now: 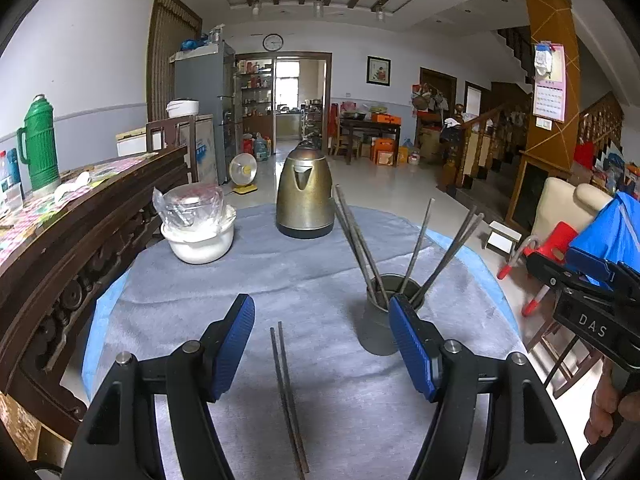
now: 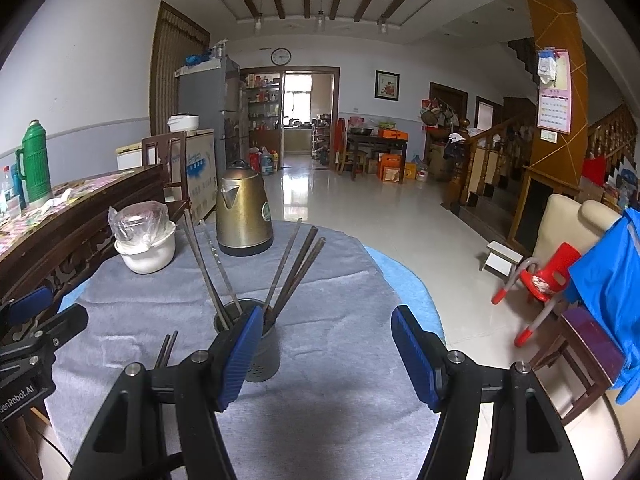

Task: Organize utensils
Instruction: 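Move both tools back down toward the loose dark sticks on the cloth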

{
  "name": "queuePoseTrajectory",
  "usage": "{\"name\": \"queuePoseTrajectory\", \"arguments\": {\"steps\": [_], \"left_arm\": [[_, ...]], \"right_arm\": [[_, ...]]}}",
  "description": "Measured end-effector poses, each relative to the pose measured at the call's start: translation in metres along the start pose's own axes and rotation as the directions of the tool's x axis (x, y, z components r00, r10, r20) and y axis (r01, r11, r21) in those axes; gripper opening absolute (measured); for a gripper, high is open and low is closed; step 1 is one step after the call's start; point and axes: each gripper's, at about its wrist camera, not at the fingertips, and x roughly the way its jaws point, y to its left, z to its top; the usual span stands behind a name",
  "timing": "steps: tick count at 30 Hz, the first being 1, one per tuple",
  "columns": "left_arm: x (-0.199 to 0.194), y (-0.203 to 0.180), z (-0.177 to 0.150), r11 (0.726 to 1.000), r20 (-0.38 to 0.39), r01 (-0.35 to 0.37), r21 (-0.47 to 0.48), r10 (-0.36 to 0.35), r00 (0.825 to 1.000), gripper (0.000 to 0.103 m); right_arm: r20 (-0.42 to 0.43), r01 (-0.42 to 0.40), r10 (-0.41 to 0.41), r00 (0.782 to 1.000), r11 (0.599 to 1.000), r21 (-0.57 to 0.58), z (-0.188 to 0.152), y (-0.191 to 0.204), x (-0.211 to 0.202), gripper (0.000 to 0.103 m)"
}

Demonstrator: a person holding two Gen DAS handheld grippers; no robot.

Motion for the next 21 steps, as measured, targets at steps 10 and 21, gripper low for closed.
{"name": "queuePoseTrajectory", "arguments": {"steps": [10, 21], "left_arm": [[0.005, 0.046, -0.013, 0.996, -0.036, -0.07, -0.048, 0.069, 0.997, 0.07], [0.02, 0.123, -0.055, 0.972, -0.19, -0.198, -0.127, 0.172, 0.967, 0.07]], "right_arm": [[0.009, -0.109, 0.109, 0.994, 0.994, 0.004, 0.003, 0.022, -0.006, 0.071], [-0.096, -0.462, 0.469, 0.878, 0.882, 0.089, -0.014, 0.068, 0.021, 0.047]]}}
